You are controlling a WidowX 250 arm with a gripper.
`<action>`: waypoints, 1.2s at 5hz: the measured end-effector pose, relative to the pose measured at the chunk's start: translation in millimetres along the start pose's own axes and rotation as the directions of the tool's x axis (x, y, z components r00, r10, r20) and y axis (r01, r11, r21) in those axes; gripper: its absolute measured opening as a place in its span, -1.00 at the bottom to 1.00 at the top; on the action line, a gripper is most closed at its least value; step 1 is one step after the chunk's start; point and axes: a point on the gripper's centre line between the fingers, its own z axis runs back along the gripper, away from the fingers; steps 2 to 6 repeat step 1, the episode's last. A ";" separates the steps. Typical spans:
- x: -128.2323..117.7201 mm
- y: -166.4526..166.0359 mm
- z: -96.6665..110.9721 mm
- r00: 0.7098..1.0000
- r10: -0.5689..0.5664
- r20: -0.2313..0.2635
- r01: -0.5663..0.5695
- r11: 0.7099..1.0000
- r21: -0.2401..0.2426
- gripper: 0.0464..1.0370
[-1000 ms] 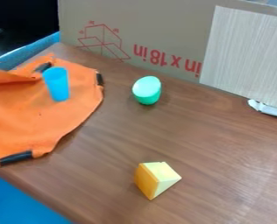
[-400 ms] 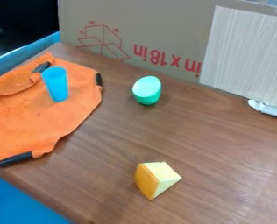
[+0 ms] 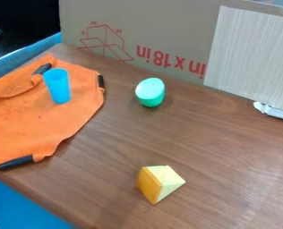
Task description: Unfold the cloth from top right to bottom left
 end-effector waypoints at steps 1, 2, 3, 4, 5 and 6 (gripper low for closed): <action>31.5 4.1 42.2 0.989 -0.144 -0.033 0.147 0.981 0.126 0.93; 31.5 4.1 42.2 0.989 -0.144 -0.033 0.147 0.981 0.126 0.93; 31.5 4.1 42.2 0.989 -0.144 -0.033 0.147 0.981 0.126 0.93; 31.5 4.1 42.2 0.989 -0.144 -0.033 0.147 0.981 0.126 0.93; 31.5 4.1 42.2 0.989 -0.144 -0.033 0.147 0.981 0.126 0.93; 31.5 4.1 42.2 0.989 -0.144 -0.033 0.147 0.981 0.126 0.93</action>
